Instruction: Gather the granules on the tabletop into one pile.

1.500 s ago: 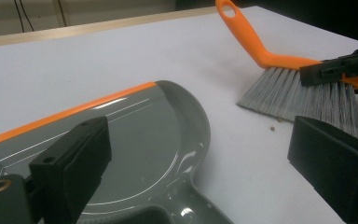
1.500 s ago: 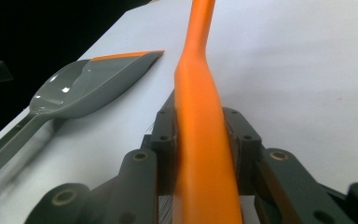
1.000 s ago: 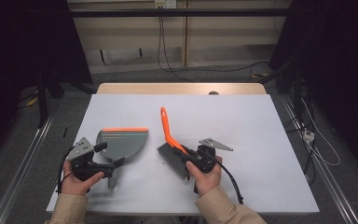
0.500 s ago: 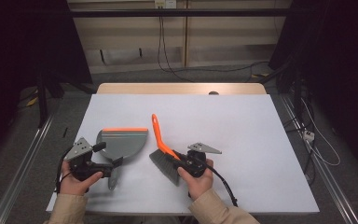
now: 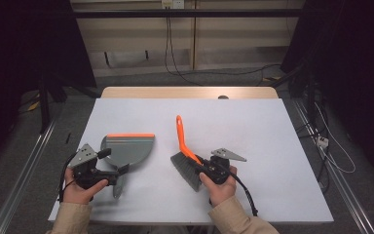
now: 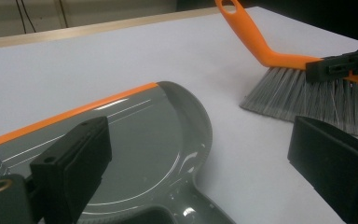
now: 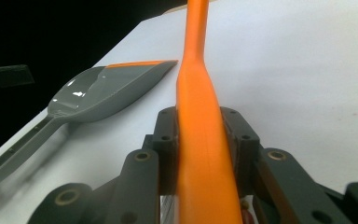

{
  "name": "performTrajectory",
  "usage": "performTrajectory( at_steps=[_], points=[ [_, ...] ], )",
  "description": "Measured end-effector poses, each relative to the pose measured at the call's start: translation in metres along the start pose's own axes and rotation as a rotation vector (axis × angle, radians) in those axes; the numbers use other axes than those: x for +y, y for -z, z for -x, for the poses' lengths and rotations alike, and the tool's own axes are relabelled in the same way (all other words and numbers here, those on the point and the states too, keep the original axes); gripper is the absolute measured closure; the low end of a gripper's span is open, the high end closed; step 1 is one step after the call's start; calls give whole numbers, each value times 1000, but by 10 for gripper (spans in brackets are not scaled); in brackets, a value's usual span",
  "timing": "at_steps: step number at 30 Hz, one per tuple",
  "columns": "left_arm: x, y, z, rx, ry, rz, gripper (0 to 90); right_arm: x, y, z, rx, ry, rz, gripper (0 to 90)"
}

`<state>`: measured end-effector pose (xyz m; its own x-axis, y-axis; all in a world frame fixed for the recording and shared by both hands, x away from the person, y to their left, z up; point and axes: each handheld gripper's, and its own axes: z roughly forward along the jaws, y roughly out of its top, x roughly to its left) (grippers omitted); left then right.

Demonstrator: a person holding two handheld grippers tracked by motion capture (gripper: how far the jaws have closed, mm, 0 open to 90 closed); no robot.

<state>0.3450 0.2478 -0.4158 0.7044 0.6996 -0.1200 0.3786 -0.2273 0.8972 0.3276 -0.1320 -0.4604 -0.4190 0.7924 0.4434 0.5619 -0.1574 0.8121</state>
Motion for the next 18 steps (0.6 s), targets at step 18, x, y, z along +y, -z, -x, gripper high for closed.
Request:
performTrajectory(
  at_steps=[18],
  points=[
    [0, 0, 0, 5, -8, -7, 63, 40, 11, -1, 58, 75, 100, 711]
  ],
)
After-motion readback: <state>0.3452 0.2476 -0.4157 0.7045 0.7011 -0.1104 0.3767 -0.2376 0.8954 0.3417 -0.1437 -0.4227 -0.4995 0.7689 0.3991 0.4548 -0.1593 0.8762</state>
